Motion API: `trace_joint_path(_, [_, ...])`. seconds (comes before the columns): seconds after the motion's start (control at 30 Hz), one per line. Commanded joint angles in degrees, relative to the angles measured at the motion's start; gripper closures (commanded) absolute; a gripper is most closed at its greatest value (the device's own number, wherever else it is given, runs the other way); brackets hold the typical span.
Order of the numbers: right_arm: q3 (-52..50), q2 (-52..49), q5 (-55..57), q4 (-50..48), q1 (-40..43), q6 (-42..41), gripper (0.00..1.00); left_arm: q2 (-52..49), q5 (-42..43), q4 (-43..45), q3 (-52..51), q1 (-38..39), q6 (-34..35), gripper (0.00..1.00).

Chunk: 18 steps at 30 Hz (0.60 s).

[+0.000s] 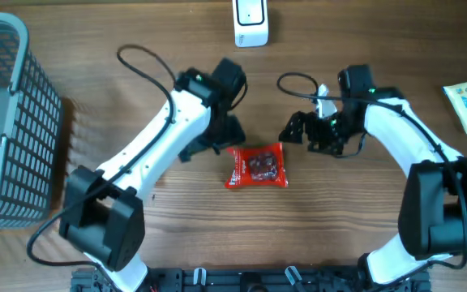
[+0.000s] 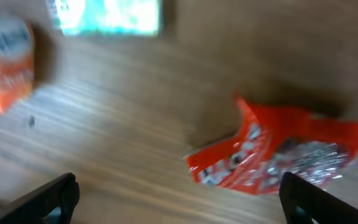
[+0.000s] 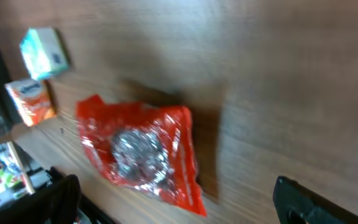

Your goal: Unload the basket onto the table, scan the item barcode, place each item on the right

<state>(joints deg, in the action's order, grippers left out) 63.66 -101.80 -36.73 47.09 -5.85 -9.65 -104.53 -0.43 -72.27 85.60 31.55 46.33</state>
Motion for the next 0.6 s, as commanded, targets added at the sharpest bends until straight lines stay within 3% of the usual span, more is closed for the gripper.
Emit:
trace_joint_path(0.0, [-1.11,-0.26,-1.27,-0.94,0.24,-2.08,0.00,0.15,18.05,15.54,-13.90,-0.46,-5.60,0.00])
trace_joint_path(0.23, [-1.11,-0.26,-1.05,-1.44,0.24,-0.83,0.00,0.15,43.56,50.03,-33.03,-4.37,-6.86,0.00])
trace_joint_path(0.3, [-1.11,-0.26,-1.03,-1.46,0.24,-0.83,0.00,0.15,43.63,50.27,-33.53,-4.13,-6.88,0.23])
trace_joint_path(0.4, [-1.11,-0.26,-0.98,-1.51,0.24,-0.83,0.00,0.17,42.56,50.38,-33.53,-5.03,-6.88,0.75])
trace_joint_path(0.47, [-1.11,-0.26,-0.04,-1.46,0.24,-0.81,0.00,0.20,42.56,50.14,-33.42,-6.29,-6.86,0.96])
trace_joint_path(0.57, [-1.11,-0.26,1.33,-1.46,0.24,-0.81,0.00,0.59,37.57,40.00,-28.37,-9.79,-6.97,0.96])
